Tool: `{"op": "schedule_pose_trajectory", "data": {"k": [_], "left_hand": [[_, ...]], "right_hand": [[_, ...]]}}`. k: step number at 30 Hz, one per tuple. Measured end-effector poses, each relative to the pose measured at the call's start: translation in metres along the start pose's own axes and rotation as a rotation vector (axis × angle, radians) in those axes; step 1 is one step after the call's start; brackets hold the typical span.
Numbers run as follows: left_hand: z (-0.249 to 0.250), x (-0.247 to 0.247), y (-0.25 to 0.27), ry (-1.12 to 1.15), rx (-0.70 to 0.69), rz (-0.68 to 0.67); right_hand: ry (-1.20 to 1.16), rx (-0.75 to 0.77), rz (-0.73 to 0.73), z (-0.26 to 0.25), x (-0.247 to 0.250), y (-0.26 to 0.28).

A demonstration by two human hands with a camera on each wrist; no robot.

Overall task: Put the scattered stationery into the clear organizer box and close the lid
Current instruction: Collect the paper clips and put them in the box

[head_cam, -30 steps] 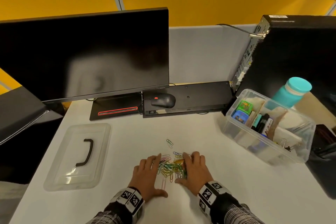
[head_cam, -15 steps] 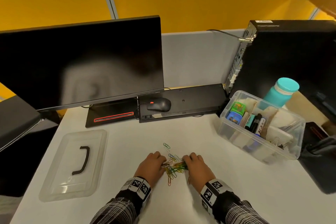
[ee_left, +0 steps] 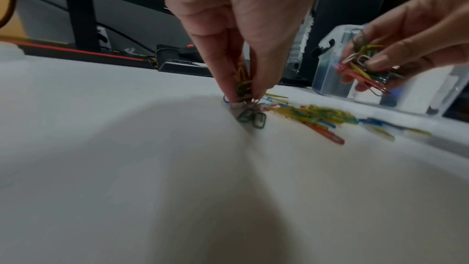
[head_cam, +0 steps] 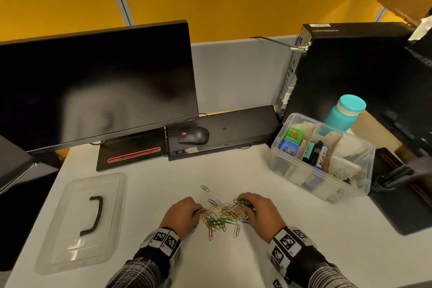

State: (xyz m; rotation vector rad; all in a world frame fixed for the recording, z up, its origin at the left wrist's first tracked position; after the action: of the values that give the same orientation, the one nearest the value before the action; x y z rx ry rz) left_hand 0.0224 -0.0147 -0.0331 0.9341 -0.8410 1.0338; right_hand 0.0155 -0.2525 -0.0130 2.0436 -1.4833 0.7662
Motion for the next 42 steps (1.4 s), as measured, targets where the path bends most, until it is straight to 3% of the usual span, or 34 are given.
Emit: {"op": "schedule_pose_trajectory", "data": {"k": [4, 9, 15, 18, 23, 28, 31, 34, 38, 42], "left_hand": [[0.008, 0.008, -0.004, 0.159, -0.024, 0.071], [0.030, 0.015, -0.015, 0.294, -0.040, 0.130], [0.053, 0.013, -0.024, 0.292, -0.071, 0.122], [0.060, 0.010, -0.023, 0.270, -0.067, 0.129], [0.061, 0.003, -0.015, 0.261, -0.032, 0.122], [0.059, 0.000, -0.006, 0.275, 0.014, 0.113], [0.060, 0.001, -0.001, 0.284, 0.037, 0.141], [0.064, 0.005, 0.001, 0.262, 0.034, 0.158], [0.084, 0.015, -0.002, 0.307, -0.025, 0.138], [0.143, 0.042, -0.019, 0.322, -0.189, 0.086]], "right_hand": [[-0.178, -0.014, 0.109, -0.003, 0.032, 0.003], [-0.332, -0.012, 0.296, -0.009, 0.112, 0.012], [-0.137, -0.159, 0.551, 0.026, 0.226, 0.017], [0.013, -0.295, 0.536, 0.052, 0.256, 0.006], [0.482, -0.538, 0.147, 0.097, 0.262, -0.038], [0.654, -0.511, -0.010, 0.124, 0.253, -0.060], [0.558, -0.537, -0.047, 0.132, 0.250, -0.064], [0.411, -0.510, 0.069, 0.125, 0.253, -0.055], [0.308, -0.339, 0.534, 0.115, 0.249, -0.003], [0.160, -0.417, 0.558, 0.129, 0.206, 0.040]]}}
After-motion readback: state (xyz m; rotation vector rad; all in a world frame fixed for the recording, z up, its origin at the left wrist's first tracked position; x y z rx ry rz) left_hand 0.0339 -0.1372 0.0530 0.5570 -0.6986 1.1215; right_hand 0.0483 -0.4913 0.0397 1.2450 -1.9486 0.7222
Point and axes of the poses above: each hand's wrist, its own y-axis away from the middle knuckle, its own x-axis out of the back of the hand, z = x × y, the point moved 1 cm from there along -y, towards the middle knuckle, and after that the axes turned 4 degrees about x, right-handed, at the moved point
